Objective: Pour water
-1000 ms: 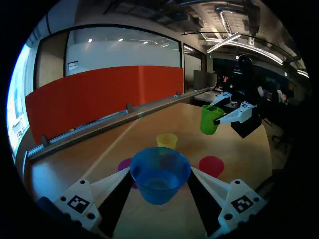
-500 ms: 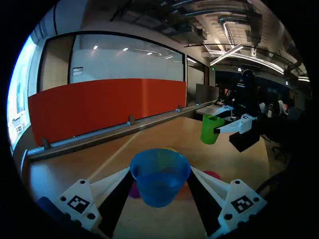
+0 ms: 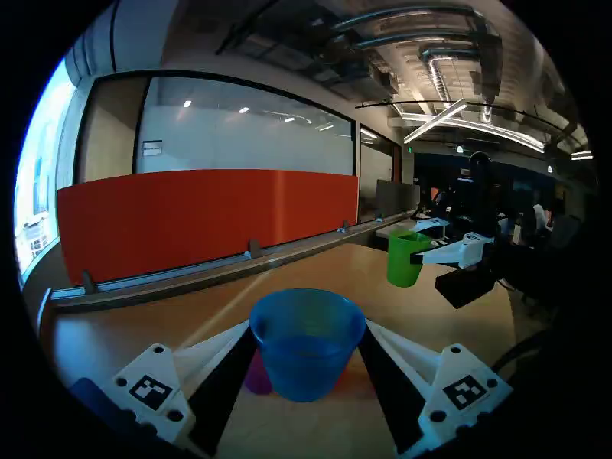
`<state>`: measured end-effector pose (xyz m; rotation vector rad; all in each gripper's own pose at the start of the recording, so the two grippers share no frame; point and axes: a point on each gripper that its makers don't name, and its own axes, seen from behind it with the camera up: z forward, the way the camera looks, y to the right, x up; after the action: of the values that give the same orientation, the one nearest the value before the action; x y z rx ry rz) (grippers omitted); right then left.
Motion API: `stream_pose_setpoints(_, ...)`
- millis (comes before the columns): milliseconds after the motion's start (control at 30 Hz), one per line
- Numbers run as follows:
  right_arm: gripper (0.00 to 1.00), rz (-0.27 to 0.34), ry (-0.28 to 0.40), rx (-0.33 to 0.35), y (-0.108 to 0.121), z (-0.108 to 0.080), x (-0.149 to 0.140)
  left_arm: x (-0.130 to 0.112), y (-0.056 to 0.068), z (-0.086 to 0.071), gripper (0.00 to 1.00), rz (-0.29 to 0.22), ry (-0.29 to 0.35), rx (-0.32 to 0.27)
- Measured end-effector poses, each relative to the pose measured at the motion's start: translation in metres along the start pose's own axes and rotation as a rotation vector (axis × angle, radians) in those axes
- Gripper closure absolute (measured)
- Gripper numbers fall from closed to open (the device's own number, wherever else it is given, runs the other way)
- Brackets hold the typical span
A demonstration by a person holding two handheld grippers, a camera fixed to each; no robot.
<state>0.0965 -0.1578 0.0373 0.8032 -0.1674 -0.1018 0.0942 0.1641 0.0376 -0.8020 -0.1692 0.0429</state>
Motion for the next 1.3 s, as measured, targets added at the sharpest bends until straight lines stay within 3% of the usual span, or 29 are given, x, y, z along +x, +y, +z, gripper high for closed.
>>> stream_pose_setpoints(500,0.09,-0.042,0.02,0.0,-0.004,0.004,0.002,0.012,-0.005,0.001,0.13,0.018,0.03,0.026)
stream_pose_setpoints(833,0.09,-0.027,0.034,0.016,-0.013,0.008,0.004,0.027,-0.003,0.002,0.13,0.064,0.042,0.031)
stream_pose_setpoints(1033,0.09,-0.019,0.037,0.037,-0.021,0.012,0.001,0.039,-0.001,0.003,0.13,0.113,0.05,0.034)
stream_pose_setpoints(1300,0.09,0.001,0.027,0.079,-0.036,0.016,0.0,0.06,0.0,0.006,0.13,0.218,0.078,0.053)
